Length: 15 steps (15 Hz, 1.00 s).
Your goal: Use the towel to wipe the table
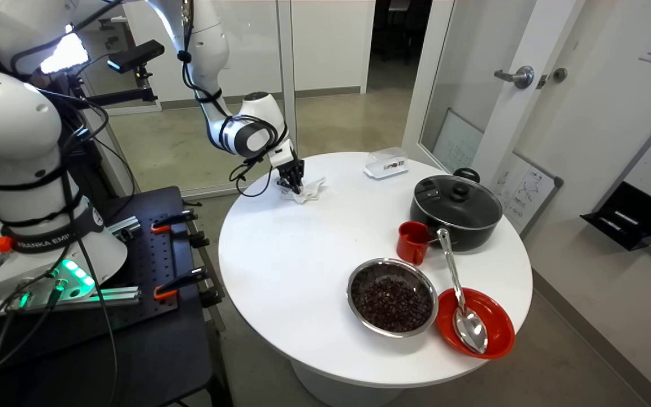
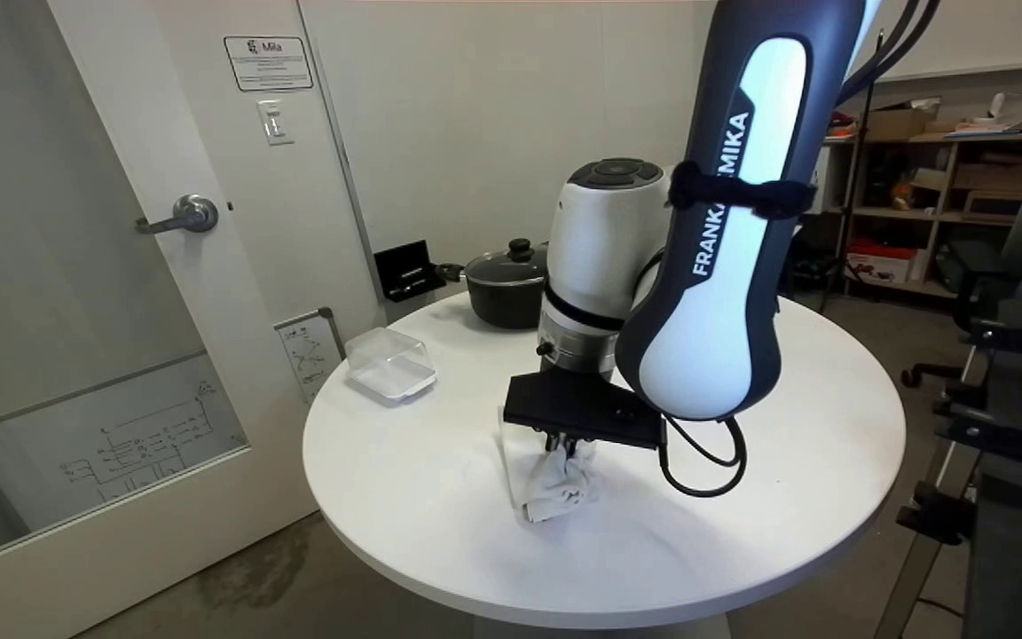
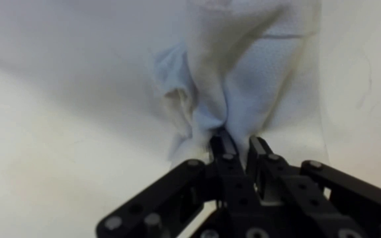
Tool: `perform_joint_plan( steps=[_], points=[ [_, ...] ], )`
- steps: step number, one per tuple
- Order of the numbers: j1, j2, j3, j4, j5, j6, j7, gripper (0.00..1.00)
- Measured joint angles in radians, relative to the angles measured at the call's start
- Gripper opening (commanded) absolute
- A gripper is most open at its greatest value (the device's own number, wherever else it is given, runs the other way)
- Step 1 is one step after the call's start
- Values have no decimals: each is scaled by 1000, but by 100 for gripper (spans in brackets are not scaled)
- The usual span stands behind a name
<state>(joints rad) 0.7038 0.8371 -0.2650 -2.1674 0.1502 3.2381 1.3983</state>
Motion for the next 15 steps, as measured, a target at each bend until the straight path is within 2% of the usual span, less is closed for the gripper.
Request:
perform_joint_plan(
  steps=[1, 4, 7, 11, 15],
  points=[
    [25, 14, -30, 11, 27, 1, -4, 3],
    [132, 65, -178, 32, 138, -52, 1, 3],
    [168, 97, -300, 34, 179, -157, 37, 3],
    [136, 130, -406, 33, 173, -301, 102, 3],
    [20, 175, -428, 39, 154, -405, 169, 3]
  ],
)
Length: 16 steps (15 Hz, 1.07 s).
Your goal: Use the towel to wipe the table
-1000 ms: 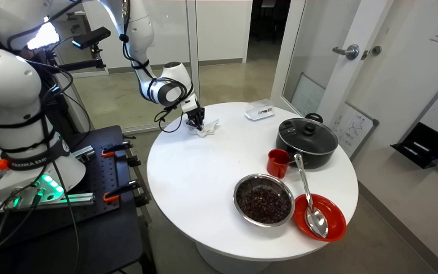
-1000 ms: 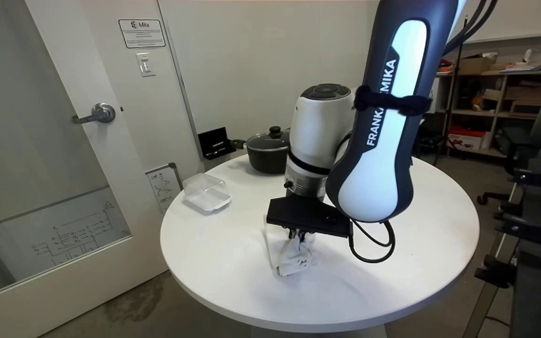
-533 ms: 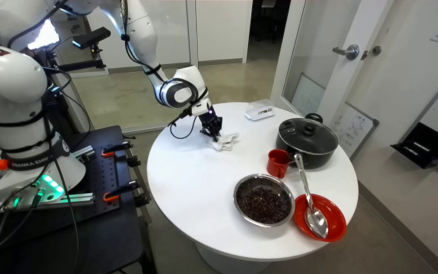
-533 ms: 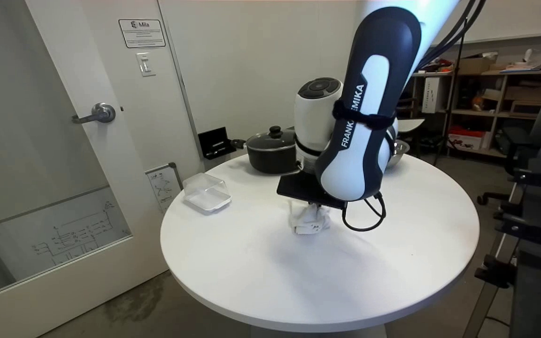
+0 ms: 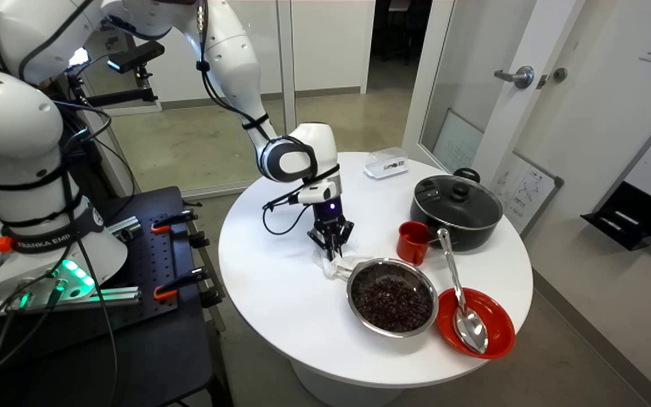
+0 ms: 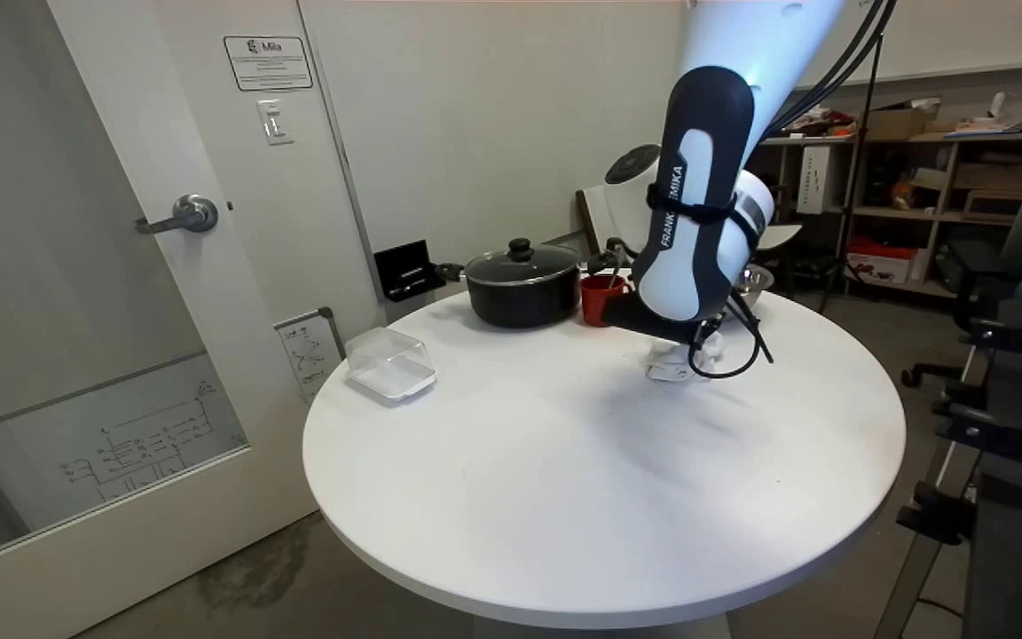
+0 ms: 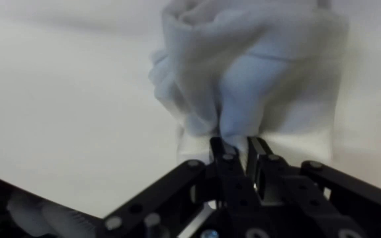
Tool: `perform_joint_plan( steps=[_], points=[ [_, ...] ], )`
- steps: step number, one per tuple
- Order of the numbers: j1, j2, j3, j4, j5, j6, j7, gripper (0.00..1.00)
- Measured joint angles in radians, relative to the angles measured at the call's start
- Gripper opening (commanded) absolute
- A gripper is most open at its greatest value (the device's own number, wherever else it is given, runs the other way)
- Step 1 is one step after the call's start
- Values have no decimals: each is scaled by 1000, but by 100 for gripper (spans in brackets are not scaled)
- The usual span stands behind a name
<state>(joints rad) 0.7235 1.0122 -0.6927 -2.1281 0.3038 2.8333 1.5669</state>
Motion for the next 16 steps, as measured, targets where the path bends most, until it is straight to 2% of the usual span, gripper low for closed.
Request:
perform_joint_plan(
  steps=[3, 6, 9, 12, 16],
  points=[
    [-101, 14, 2, 35, -26, -76, 47, 3],
    [-197, -33, 54, 69, -85, -136, 43, 3],
    [-297, -111, 152, 74, -151, -165, 4, 3],
    [-375, -184, 280, 71, -187, -205, -41, 3],
    [-398, -243, 418, 39, -240, -233, -82, 3]
  ],
)
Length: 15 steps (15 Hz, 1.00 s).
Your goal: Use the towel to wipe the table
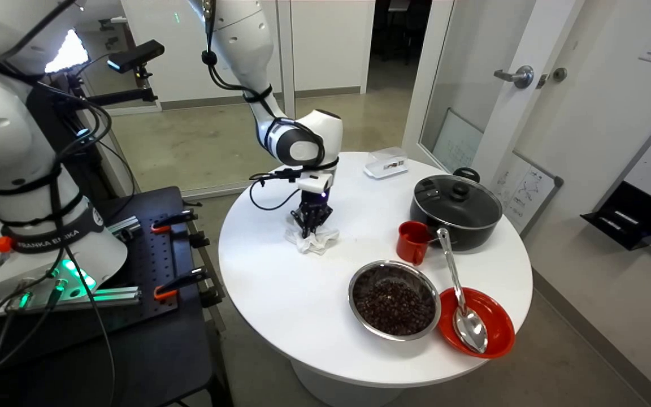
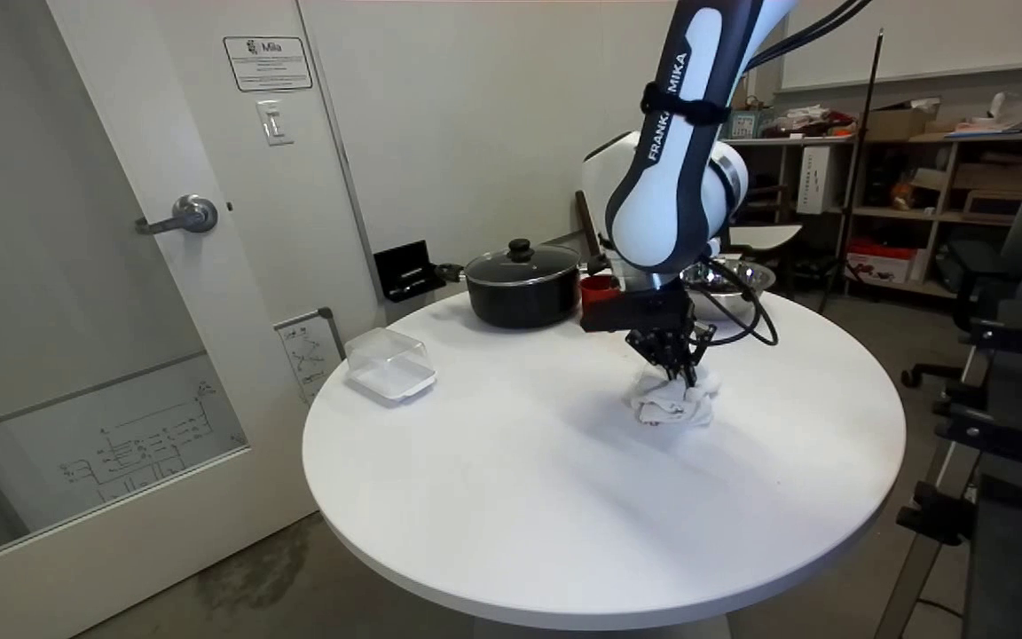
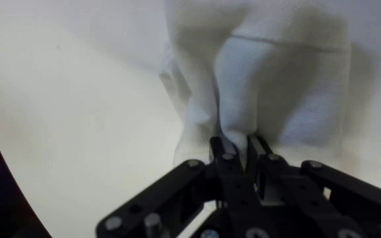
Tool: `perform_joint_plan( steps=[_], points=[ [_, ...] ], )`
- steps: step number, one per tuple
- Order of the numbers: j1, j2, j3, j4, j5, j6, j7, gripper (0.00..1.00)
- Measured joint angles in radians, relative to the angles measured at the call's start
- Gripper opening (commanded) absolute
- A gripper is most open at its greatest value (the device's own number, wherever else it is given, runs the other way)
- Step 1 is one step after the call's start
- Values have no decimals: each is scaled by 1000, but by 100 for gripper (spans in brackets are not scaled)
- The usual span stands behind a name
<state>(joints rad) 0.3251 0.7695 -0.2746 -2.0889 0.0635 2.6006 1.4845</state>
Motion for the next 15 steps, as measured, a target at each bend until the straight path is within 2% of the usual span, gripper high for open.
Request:
perform_joint_plan(
  steps=[5, 9, 12, 15],
  points=[
    [50, -57, 109, -89, -90, 6, -32, 3],
    [73, -76, 157, -123, -107, 38, -38, 3],
    [73, -77, 166, -129, -107, 128, -38, 3],
    [72, -63, 165, -121, -102, 265, -38, 3]
  ],
)
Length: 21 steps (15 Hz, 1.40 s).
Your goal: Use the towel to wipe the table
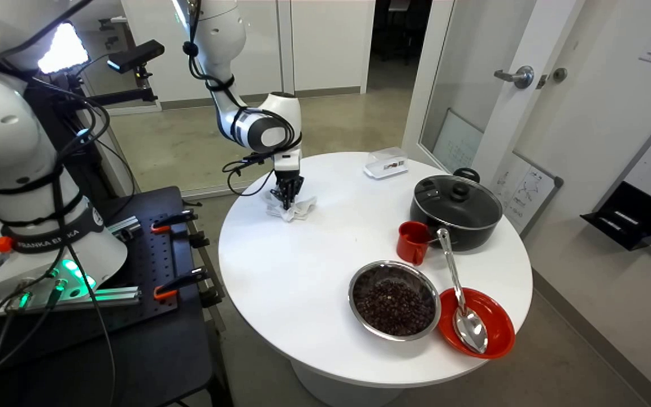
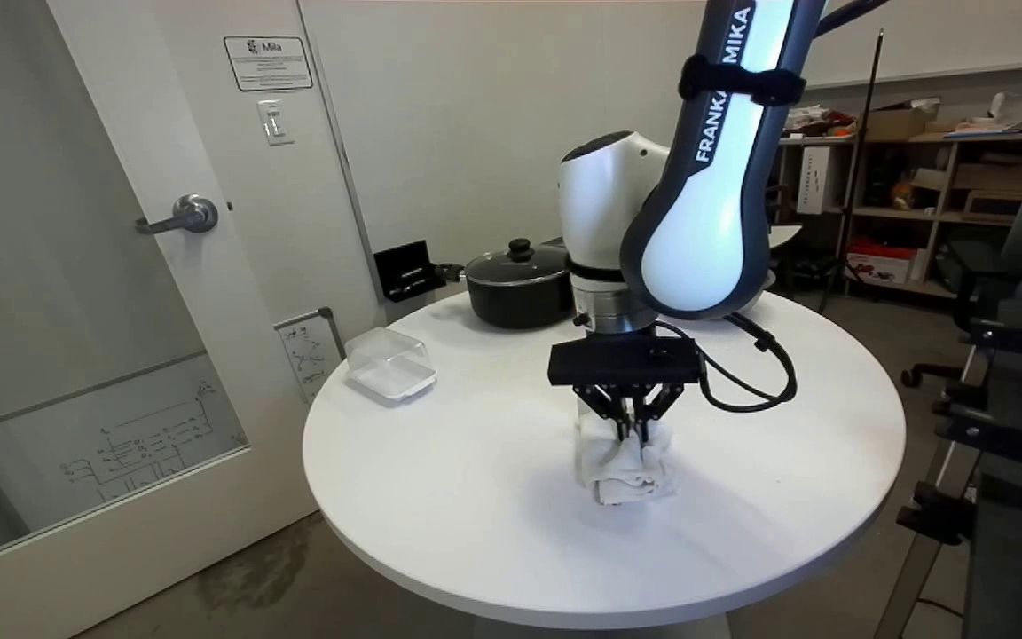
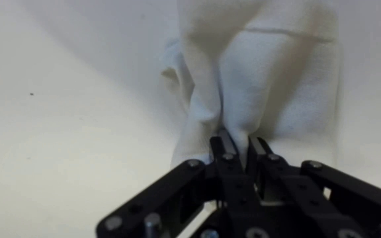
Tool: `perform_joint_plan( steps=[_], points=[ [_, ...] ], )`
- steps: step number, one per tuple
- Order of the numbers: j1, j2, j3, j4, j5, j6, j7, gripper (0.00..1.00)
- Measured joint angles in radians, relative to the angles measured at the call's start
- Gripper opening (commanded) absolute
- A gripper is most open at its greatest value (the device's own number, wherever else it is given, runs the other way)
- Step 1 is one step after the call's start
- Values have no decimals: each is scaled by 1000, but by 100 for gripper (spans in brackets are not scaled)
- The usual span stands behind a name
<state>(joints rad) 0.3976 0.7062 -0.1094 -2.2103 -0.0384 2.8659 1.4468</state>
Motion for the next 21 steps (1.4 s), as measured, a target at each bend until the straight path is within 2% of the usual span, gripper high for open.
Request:
perform_joint_plan(
  steps=[4, 6, 7, 10, 13, 17, 21],
  points=[
    [12, 48, -34, 30, 16, 177, 0, 3],
    [61, 72, -98, 50, 32, 184, 3, 3],
    [105, 82, -146, 61, 46, 152, 13, 3],
    [233, 104, -277, 86, 55, -6, 78, 3],
    [298, 117, -332, 108, 30, -186, 163, 3],
    [305, 129, -334, 155, -45, -443, 283, 3],
    [245, 148, -291, 218, -103, -683, 355, 3]
  ],
)
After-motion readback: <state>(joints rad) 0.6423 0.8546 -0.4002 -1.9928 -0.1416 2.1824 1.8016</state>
